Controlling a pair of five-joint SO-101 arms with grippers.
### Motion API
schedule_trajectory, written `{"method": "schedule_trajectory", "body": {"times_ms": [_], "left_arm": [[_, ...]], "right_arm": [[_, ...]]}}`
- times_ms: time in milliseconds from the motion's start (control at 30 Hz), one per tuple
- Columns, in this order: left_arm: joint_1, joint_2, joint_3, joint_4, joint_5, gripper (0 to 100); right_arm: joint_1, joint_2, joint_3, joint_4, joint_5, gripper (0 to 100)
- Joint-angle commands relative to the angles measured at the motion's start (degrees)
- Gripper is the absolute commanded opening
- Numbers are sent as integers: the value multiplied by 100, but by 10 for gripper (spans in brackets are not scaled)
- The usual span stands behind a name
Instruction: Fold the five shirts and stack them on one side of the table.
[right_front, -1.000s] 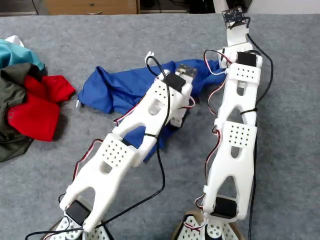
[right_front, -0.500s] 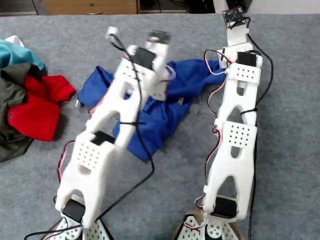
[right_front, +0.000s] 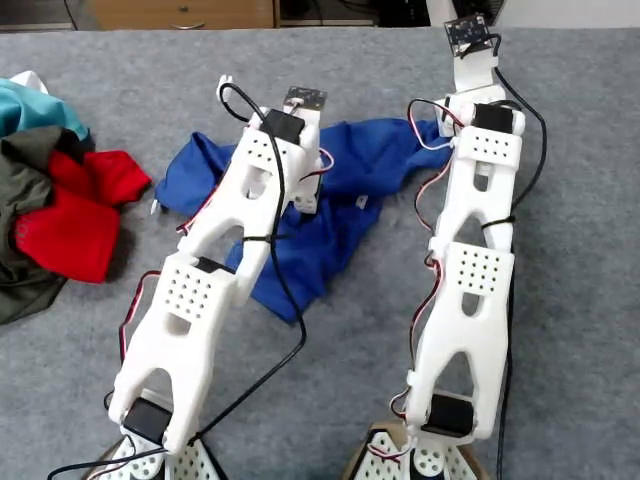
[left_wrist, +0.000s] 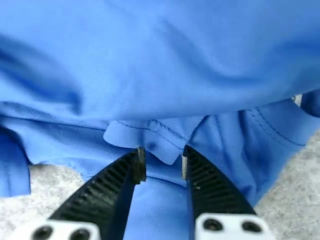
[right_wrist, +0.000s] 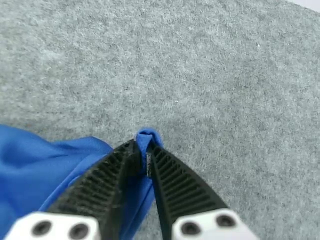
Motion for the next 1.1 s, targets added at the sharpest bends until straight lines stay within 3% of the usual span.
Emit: {"method": "schedule_trajectory", "body": {"times_ms": [0, 800, 1067], "left_arm": [[62, -84, -229, 0, -26, 133], [-18, 356, -281, -281, -229, 133], [-18, -127, -527, 149, -229, 133]], "right_arm": [[66, -57, -321, -79, 62, 2], [57, -57, -321, -70, 62, 2], [48, -57, -321, -70, 62, 2]]}}
